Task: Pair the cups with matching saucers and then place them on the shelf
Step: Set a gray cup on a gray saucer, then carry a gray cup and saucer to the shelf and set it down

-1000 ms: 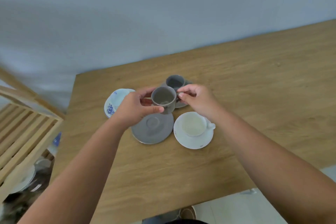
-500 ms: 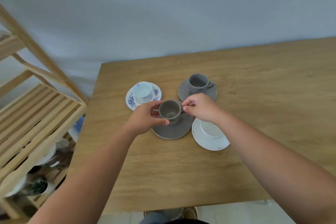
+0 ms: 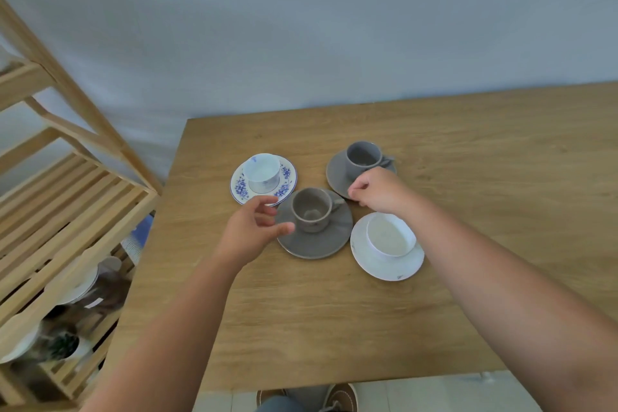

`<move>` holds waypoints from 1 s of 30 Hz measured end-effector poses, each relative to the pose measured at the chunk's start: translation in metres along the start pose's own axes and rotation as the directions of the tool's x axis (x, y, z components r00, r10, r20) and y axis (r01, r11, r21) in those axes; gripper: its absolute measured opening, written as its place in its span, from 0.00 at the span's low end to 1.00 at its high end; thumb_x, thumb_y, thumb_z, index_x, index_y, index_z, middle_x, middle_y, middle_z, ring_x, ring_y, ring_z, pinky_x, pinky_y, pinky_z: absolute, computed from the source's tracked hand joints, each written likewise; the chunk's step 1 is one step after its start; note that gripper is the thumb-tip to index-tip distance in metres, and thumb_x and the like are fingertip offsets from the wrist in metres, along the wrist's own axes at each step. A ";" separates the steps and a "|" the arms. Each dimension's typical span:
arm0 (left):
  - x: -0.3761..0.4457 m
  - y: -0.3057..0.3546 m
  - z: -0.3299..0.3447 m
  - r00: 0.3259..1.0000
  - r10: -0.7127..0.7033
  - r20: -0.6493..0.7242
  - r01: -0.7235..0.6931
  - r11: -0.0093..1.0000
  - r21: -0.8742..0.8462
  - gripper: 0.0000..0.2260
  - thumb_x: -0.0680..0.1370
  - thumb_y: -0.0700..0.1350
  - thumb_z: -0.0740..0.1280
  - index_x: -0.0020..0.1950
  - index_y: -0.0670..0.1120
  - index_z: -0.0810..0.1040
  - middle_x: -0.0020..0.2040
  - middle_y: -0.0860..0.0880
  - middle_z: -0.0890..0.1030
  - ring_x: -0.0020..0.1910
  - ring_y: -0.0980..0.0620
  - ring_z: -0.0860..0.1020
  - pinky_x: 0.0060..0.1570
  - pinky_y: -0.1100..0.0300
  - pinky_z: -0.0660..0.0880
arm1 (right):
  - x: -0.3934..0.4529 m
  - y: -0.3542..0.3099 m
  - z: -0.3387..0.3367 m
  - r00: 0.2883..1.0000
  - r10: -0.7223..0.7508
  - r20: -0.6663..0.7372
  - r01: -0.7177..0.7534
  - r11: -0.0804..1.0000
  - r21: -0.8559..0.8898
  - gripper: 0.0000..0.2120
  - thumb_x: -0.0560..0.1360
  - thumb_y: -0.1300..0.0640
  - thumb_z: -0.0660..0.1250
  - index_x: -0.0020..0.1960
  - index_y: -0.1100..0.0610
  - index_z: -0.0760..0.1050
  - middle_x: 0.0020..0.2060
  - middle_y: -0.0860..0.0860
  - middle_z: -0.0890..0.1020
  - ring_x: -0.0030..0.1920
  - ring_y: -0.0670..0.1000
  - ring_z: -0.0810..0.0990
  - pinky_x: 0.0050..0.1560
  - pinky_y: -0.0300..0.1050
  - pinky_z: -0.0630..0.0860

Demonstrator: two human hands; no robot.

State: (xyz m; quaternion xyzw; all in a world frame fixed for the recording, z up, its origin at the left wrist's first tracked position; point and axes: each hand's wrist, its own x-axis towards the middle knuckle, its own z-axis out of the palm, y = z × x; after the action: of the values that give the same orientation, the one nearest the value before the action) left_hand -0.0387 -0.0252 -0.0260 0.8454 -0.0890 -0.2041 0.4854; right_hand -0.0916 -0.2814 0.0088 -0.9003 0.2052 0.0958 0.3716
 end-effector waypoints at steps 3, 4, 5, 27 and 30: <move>-0.001 -0.011 0.006 0.985 -0.159 -0.066 0.161 0.987 0.024 0.22 0.73 0.47 0.75 0.63 0.46 0.72 0.42 0.47 0.80 0.37 0.51 0.79 0.37 0.58 0.76 | 0.003 -0.003 -0.005 0.996 0.058 0.073 -0.045 0.983 -0.175 0.09 0.74 0.59 0.67 0.50 0.61 0.84 0.46 0.59 0.85 0.48 0.57 0.83 0.51 0.49 0.78; 0.000 -0.012 0.013 0.980 -0.199 -0.014 0.199 0.980 0.012 0.22 0.75 0.46 0.74 0.64 0.45 0.70 0.40 0.45 0.80 0.33 0.50 0.79 0.35 0.56 0.77 | 0.002 -0.004 -0.006 0.993 0.062 0.100 -0.041 0.979 -0.200 0.09 0.74 0.60 0.68 0.50 0.60 0.84 0.45 0.58 0.85 0.47 0.56 0.82 0.50 0.48 0.78; 0.001 -0.010 0.021 0.973 -0.225 0.041 0.226 0.974 -0.011 0.21 0.76 0.44 0.72 0.65 0.44 0.68 0.38 0.43 0.80 0.30 0.49 0.79 0.32 0.55 0.77 | 0.002 -0.006 -0.007 0.991 0.061 0.118 -0.033 0.974 -0.224 0.08 0.74 0.60 0.68 0.51 0.59 0.83 0.45 0.56 0.85 0.48 0.56 0.82 0.49 0.48 0.78; -0.065 -0.038 0.013 0.967 -0.243 0.083 0.254 0.864 -0.434 0.22 0.76 0.31 0.69 0.67 0.44 0.68 0.32 0.44 0.77 0.27 0.54 0.80 0.28 0.64 0.77 | 0.009 -0.029 0.026 0.967 -0.031 0.252 0.117 0.934 -0.337 0.16 0.63 0.58 0.79 0.45 0.50 0.76 0.44 0.50 0.83 0.42 0.50 0.79 0.35 0.41 0.71; -0.079 -0.048 -0.005 0.970 -0.240 0.041 0.230 0.849 -0.477 0.23 0.76 0.32 0.69 0.68 0.44 0.68 0.32 0.44 0.76 0.28 0.53 0.81 0.29 0.64 0.78 | 0.009 -0.042 0.040 0.960 -0.051 0.275 0.128 0.954 -0.271 0.17 0.63 0.58 0.79 0.46 0.49 0.76 0.43 0.49 0.81 0.44 0.51 0.79 0.38 0.41 0.72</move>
State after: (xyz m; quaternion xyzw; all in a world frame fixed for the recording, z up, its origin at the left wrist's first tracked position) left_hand -0.1095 0.0307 -0.0445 0.7059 0.0728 -0.2688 0.6512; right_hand -0.0665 -0.2289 0.0039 -0.9321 0.0963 0.2266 0.2658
